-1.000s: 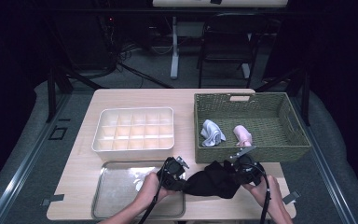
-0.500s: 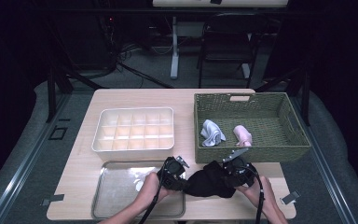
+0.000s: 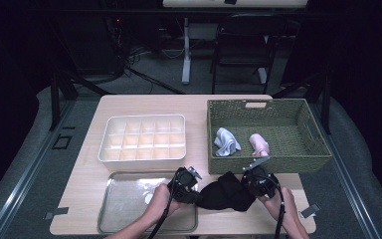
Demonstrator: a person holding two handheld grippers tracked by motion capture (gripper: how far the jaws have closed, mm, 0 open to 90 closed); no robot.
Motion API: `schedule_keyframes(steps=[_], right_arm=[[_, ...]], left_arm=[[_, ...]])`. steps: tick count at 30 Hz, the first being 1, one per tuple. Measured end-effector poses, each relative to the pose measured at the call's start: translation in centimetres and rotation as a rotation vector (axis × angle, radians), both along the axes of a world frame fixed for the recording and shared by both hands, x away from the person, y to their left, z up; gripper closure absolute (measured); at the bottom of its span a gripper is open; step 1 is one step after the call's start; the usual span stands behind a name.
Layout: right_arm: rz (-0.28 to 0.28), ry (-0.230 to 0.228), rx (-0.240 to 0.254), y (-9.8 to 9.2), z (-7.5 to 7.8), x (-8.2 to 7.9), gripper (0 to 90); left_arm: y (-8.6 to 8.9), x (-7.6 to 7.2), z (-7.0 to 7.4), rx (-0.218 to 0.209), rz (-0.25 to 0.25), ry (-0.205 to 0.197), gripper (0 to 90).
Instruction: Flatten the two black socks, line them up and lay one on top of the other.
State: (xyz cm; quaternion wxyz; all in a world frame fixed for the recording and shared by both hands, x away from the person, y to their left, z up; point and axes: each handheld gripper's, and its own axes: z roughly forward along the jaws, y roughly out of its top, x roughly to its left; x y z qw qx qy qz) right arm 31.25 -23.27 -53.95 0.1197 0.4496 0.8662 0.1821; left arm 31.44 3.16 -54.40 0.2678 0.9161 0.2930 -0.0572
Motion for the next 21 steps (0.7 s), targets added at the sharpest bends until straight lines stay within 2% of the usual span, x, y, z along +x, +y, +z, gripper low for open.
schedule_keyframes(steps=[1, 2, 5, 8, 9, 13, 14, 16, 19, 20, 21], right_arm=[[-0.009, 0.002, -0.002, -0.2, 0.2, 0.0, 82.3], [-0.022, 0.006, 0.016, -0.3, 0.3, -0.1, 82.1], [-0.034, 0.023, -0.011, -0.9, 0.9, -0.2, 81.2], [-0.054, 0.034, -0.016, -1.4, 1.2, -0.2, 80.6], [-0.080, 0.030, 0.000, -1.4, 1.1, -0.2, 80.5], [-0.106, 0.065, -0.022, -2.2, 1.2, 0.0, 78.3], [-0.114, 0.071, -0.034, -2.4, 1.2, 0.0, 77.0], [-0.127, 0.079, -0.051, -2.8, 1.1, 0.1, 73.6], [-0.158, 0.078, -0.045, -3.4, 1.0, 0.1, 72.0], [-0.155, 0.089, -0.082, -3.6, 1.2, 0.2, 71.8], [-0.175, 0.079, -0.075, -3.8, 1.2, 0.2, 71.6]], left_arm=[[0.0, 0.0, 0.0, -0.001, 0.003, 0.000, 83.0], [0.0, 0.0, 0.0, -0.001, 0.003, 0.000, 83.0], [0.0, 0.0, 0.0, 0.001, 0.005, -0.003, 83.0], [0.1, 0.0, 0.0, -0.007, 0.002, 0.002, 82.9], [0.1, 0.0, 0.0, -0.008, 0.003, 0.001, 82.9], [0.1, 0.0, 0.0, -0.011, 0.002, 0.002, 82.9], [0.1, 0.0, 0.0, 0.007, 0.003, -0.005, 82.6], [0.1, 0.0, 0.0, 0.006, 0.003, -0.002, 82.0], [0.1, 0.1, 0.0, 0.005, 0.003, 0.000, 81.6], [0.1, 0.1, 0.0, 0.004, 0.004, -0.002, 81.6], [0.1, 0.1, 0.0, 0.004, 0.004, -0.002, 81.5]])
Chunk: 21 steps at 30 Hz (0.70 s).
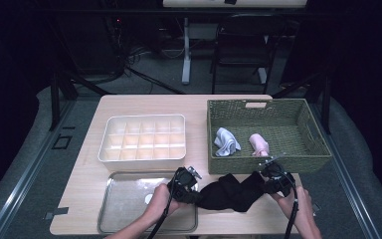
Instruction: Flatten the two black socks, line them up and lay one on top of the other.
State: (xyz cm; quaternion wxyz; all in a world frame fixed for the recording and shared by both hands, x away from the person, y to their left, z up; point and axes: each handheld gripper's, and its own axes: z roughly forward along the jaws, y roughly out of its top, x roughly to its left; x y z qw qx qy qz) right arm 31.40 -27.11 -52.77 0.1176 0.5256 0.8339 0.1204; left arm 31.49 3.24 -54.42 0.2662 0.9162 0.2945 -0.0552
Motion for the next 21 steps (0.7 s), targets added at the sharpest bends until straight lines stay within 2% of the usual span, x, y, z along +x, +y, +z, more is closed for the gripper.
schedule_keyframes(steps=[2, 3, 4, 6, 8, 10, 12, 13, 14, 16, 18, 19, 21], right_arm=[[-0.012, 0.012, -0.023, -0.4, 0.2, 0.0, 70.3], [-0.028, 0.011, -0.032, -0.7, 0.4, 0.0, 69.1], [-0.031, 0.015, -0.039, -0.8, 0.5, 0.0, 68.2], [-0.027, 0.005, -0.009, -1.1, 0.8, -0.1, 65.9], [-0.003, -0.046, 0.027, -0.8, 1.5, -0.4, 61.7], [0.045, -0.083, 0.079, 0.0, 1.8, -0.6, 61.0], [0.068, -0.100, 0.067, 0.5, 1.6, -0.6, 60.1], [0.071, -0.095, 0.075, 0.7, 1.4, -0.5, 59.1], [0.072, -0.084, 0.062, 0.7, 1.1, -0.3, 58.4], [0.064, -0.086, 0.053, 0.7, 0.3, 0.1, 60.1], [0.050, -0.083, 0.040, 0.6, -0.6, 0.5, 66.6], [0.051, -0.064, 0.021, 0.4, -0.8, 0.8, 68.9], [0.034, -0.063, 0.036, 0.1, -1.2, 0.9, 78.2]], left_arm=[[0.1, 0.0, 0.0, 0.000, 0.001, -0.004, 81.3], [0.1, 0.1, 0.0, -0.017, 0.003, 0.004, 81.2], [0.1, 0.1, 0.0, -0.003, 0.004, -0.001, 81.2], [0.2, 0.1, 0.0, -0.021, 0.011, 0.005, 80.7], [0.2, 0.2, 0.1, -0.019, 0.007, 0.004, 80.5], [0.2, 0.2, 0.1, -0.016, 0.007, 0.002, 80.5], [0.2, 0.3, 0.2, -0.017, 0.009, -0.001, 80.5], [0.2, 0.2, 0.2, -0.017, 0.009, 0.000, 80.5], [0.2, 0.2, 0.1, -0.017, 0.011, 0.000, 80.6], [0.2, 0.3, 0.1, -0.016, 0.010, 0.000, 80.7], [0.2, 0.3, 0.1, -0.017, 0.011, -0.002, 81.1], [0.2, 0.3, 0.1, -0.016, 0.012, -0.002, 81.3], [0.1, 0.2, 0.1, -0.015, 0.011, -0.003, 81.7]])
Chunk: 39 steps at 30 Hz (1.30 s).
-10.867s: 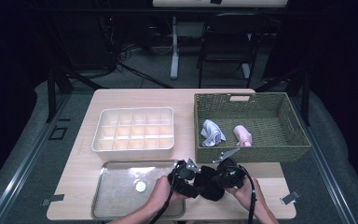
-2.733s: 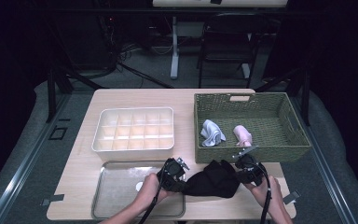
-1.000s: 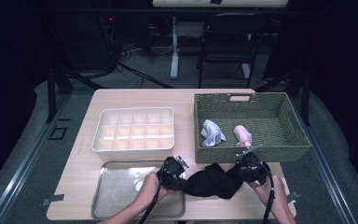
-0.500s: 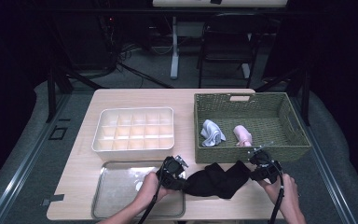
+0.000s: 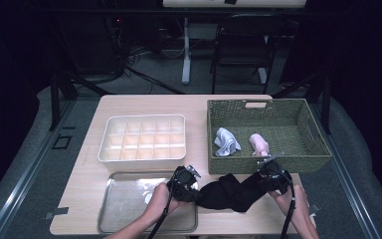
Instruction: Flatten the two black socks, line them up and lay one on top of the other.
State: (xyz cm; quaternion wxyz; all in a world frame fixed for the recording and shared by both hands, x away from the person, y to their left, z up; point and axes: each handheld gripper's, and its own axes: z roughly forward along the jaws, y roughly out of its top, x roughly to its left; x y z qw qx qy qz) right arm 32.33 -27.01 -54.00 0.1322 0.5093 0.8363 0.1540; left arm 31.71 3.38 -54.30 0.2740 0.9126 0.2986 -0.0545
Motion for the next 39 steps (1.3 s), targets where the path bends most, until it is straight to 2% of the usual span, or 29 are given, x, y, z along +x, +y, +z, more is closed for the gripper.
schedule_keyframes(steps=[1, 3, 4, 9, 10, 11, 13, 15, 19, 21, 22, 25, 28, 30, 33, 34, 36, 37, 39], right_arm=[[0.006, 0.015, -0.021, -0.2, 0.0, 0.1, 81.0], [-0.004, 0.018, -0.003, -0.5, -0.1, 0.0, 87.2], [-0.012, 0.023, -0.021, -0.6, 0.0, 0.0, 88.5], [-0.061, 0.012, -0.052, -1.5, 1.1, -0.5, 88.3], [-0.072, -0.003, -0.033, -1.6, 1.2, -0.6, 83.7], [-0.062, -0.006, -0.020, -1.6, 1.4, -0.6, 80.3], [-0.035, -0.022, 0.038, -1.0, 1.7, -0.8, 72.6], [0.023, -0.017, 0.134, 0.3, 1.8, -0.9, 63.9], [0.095, -0.002, 0.241, 2.8, 1.7, -0.8, 59.5], [0.110, -0.005, 0.269, 3.6, 1.6, -0.6, 58.7], [0.109, -0.001, 0.272, 4.1, 1.4, -0.4, 58.4], [0.102, 0.028, 0.215, 5.2, 0.4, 0.0, 57.0], [0.104, 0.068, 0.161, 5.2, -0.5, 0.2, 57.9], [0.107, 0.081, 0.177, 5.1, -0.8, 0.2, 60.8], [0.121, 0.096, 0.192, 5.1, -0.8, 0.1, 73.0], [0.121, 0.084, 0.203, 5.2, -1.0, 0.0, 76.0], [0.139, 0.087, 0.185, 5.3, -0.8, 0.0, 81.2], [0.129, 0.073, 0.212, 5.4, -0.8, -0.2, 83.0], [0.149, 0.070, 0.182, 5.3, -0.4, -0.3, 83.7]], left_arm=[[0.0, 0.0, 0.0, -0.001, 0.000, 0.000, 81.8], [0.0, 0.0, 0.0, 0.001, -0.003, -0.001, 82.3], [0.0, 0.0, 0.0, 0.001, -0.003, -0.001, 82.6], [0.0, 0.0, 0.0, 0.001, -0.003, 0.000, 82.6], [0.0, 0.0, 0.0, -0.001, -0.001, 0.002, 82.3], [0.0, 0.0, 0.0, -0.002, -0.002, 0.002, 82.1], [-0.1, 0.0, 0.0, -0.005, -0.002, 0.003, 81.0], [-0.1, 0.0, -0.1, -0.007, -0.002, 0.004, 80.2], [0.0, 0.1, -0.1, -0.015, 0.002, 0.013, 79.4], [0.0, 0.1, -0.1, -0.014, 0.000, 0.011, 79.4], [0.0, 0.1, -0.1, -0.014, 0.001, 0.010, 79.3], [0.0, 0.1, -0.1, -0.012, -0.002, 0.009, 79.4], [0.0, 0.1, -0.1, -0.010, 0.001, 0.011, 79.5], [0.1, 0.1, -0.1, -0.016, 0.005, 0.012, 79.8], [0.0, 0.1, -0.1, -0.017, 0.003, 0.011, 79.8], [0.0, 0.1, -0.1, -0.016, 0.002, 0.011, 79.8], [0.0, 0.1, -0.1, -0.016, 0.002, 0.011, 79.8], [0.0, 0.1, -0.1, -0.017, 0.005, 0.014, 79.8], [0.0, 0.1, -0.1, -0.018, 0.005, 0.013, 79.9]])
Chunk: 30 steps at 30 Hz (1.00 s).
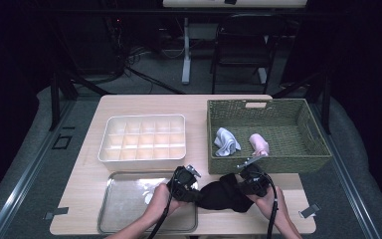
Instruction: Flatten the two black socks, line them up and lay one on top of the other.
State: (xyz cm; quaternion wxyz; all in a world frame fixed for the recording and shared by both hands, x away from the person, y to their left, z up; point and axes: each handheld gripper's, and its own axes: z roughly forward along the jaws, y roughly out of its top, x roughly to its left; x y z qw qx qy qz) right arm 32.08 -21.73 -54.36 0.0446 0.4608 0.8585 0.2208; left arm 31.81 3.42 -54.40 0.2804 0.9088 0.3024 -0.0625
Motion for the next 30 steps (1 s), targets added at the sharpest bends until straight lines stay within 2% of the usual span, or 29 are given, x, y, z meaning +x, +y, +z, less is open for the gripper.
schedule_keyframes(steps=[1, 3, 5, 9, 12, 14, 15, 16, 18, 19, 22, 24, 28, 29, 30], right_arm=[[-0.002, -0.019, -0.014, 0.0, 0.3, -0.1, 83.7], [-0.005, -0.045, -0.012, -0.3, 1.2, -0.5, 83.7], [-0.025, -0.080, -0.007, -0.8, 2.0, -1.0, 83.6], [-0.064, -0.118, -0.038, -2.6, 3.1, -1.5, 83.5], [-0.102, -0.110, -0.050, -4.2, 3.0, -1.5, 83.5], [-0.113, -0.100, -0.077, -4.8, 2.9, -1.4, 83.5], [-0.140, -0.108, -0.075, -5.0, 2.7, -1.4, 83.4], [-0.129, -0.075, -0.107, -5.3, 2.6, -1.1, 83.4], [-0.143, -0.043, -0.112, -5.9, 2.1, -0.9, 83.2], [-0.141, -0.016, -0.140, -6.1, 1.7, -0.7, 83.1], [-0.147, 0.023, -0.174, -6.4, 0.5, -0.2, 82.8], [-0.148, 0.027, -0.151, -6.5, 0.4, -0.1, 82.7], [-0.138, 0.031, -0.179, -6.3, 0.2, 0.0, 82.4], [-0.154, 0.024, -0.156, -6.3, 0.1, -0.1, 82.1], [-0.140, 0.035, -0.172, -6.4, 0.2, 0.0, 81.3]], left_arm=[[0.0, 0.0, 0.0, -0.001, 0.000, 0.002, 79.9], [0.1, 0.0, -0.1, -0.013, 0.010, 0.020, 79.9], [0.1, 0.1, -0.1, -0.010, 0.009, 0.015, 79.9], [0.0, 0.0, -0.1, -0.005, 0.008, 0.014, 79.9], [0.0, 0.0, -0.1, -0.001, 0.008, 0.013, 79.9], [0.0, 0.0, -0.1, -0.003, 0.013, 0.016, 79.9], [0.0, 0.0, -0.1, -0.002, 0.013, 0.016, 80.0], [0.0, 0.0, -0.2, 0.004, 0.017, 0.007, 79.9], [0.0, 0.0, -0.2, 0.005, 0.019, 0.009, 80.0], [0.0, 0.0, -0.2, 0.006, 0.018, 0.010, 79.9], [0.0, 0.0, -0.1, 0.008, 0.017, 0.009, 79.8], [0.1, 0.0, -0.1, 0.004, 0.012, 0.015, 79.7], [0.2, 0.1, 0.0, 0.015, 0.013, 0.023, 77.8], [0.2, 0.1, 0.0, 0.018, 0.010, 0.022, 75.6], [0.1, 0.0, 0.0, 0.014, 0.013, 0.022, 74.2]])
